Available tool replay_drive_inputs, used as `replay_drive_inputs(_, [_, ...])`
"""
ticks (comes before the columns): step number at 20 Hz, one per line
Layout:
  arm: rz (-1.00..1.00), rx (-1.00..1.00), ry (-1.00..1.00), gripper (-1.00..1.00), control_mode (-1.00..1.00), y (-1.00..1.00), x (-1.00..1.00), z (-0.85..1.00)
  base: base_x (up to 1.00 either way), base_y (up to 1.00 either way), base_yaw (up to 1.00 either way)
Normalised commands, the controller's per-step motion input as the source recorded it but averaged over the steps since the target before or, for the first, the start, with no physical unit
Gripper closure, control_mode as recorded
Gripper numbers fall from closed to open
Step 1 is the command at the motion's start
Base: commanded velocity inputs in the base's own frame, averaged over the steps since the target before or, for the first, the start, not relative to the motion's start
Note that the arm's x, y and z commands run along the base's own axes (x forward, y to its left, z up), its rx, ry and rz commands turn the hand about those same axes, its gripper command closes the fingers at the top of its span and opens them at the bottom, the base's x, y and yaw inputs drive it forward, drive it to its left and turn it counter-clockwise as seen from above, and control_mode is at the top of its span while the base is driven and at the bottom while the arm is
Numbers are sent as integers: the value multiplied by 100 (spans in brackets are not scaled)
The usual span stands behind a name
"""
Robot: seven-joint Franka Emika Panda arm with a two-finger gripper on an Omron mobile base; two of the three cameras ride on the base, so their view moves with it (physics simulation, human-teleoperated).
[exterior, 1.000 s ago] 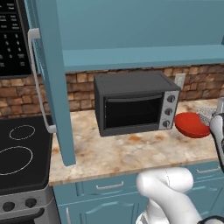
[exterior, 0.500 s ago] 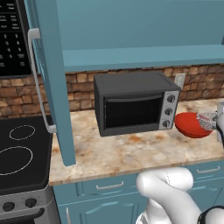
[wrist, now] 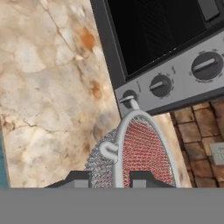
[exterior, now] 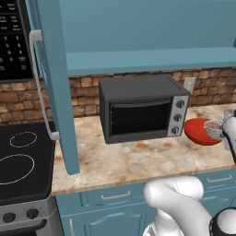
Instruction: Open the cabinet and setup a tea strainer by placing it in the bowl upright.
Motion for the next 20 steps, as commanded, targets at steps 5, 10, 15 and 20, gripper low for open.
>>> replay_drive_inputs(5, [4,0,3,100,-100,-2,40,-13,0,0,0])
replay_drive_inputs(10, [2,0,0,100,-100,-16,33,-3,0,0,0])
replay_drive_inputs(15, [1,0,-1,100,-100,-22,29,-14,0,0,0])
replay_drive_inputs(20, [0,0,0,100,-100,-9,19,-29,0,0,0])
